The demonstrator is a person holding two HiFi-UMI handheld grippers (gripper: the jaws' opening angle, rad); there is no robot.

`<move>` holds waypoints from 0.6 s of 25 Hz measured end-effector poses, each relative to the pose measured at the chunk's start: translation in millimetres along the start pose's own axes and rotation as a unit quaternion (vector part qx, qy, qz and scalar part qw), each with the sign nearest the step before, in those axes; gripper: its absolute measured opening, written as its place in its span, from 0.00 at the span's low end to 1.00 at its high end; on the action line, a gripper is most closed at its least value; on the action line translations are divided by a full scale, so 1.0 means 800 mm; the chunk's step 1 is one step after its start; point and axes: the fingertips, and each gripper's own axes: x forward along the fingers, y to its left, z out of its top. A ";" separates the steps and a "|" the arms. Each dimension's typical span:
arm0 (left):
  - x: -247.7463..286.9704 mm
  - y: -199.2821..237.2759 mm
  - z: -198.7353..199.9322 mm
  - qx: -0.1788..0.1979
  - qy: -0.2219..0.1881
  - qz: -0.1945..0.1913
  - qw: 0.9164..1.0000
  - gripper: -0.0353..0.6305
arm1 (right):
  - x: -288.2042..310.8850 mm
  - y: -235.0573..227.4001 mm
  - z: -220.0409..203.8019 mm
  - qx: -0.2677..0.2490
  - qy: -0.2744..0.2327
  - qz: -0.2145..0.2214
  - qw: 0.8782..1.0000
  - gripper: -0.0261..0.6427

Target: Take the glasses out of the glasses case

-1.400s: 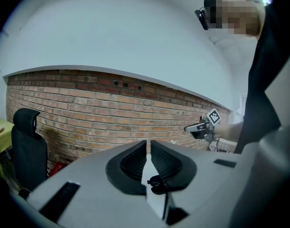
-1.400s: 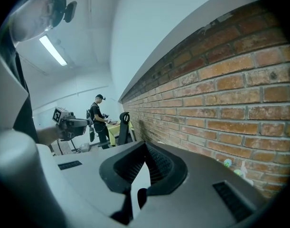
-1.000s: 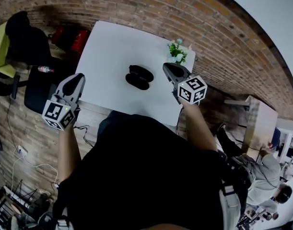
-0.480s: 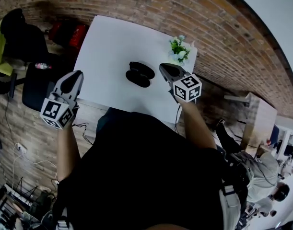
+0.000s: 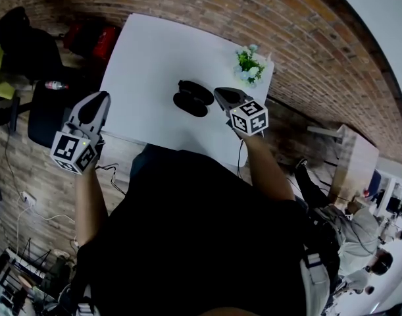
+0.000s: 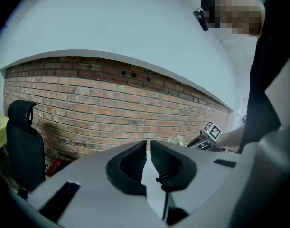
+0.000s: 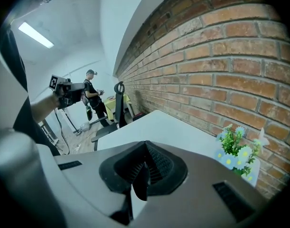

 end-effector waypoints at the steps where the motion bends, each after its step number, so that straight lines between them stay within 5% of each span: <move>1: 0.001 0.002 0.000 -0.001 0.002 0.001 1.000 0.11 | 0.003 -0.001 -0.003 0.001 0.004 0.000 1.000 0.06; 15: 0.011 0.033 -0.017 -0.011 0.015 -0.001 1.000 0.11 | 0.059 0.001 -0.047 -0.004 0.069 0.007 0.998 0.06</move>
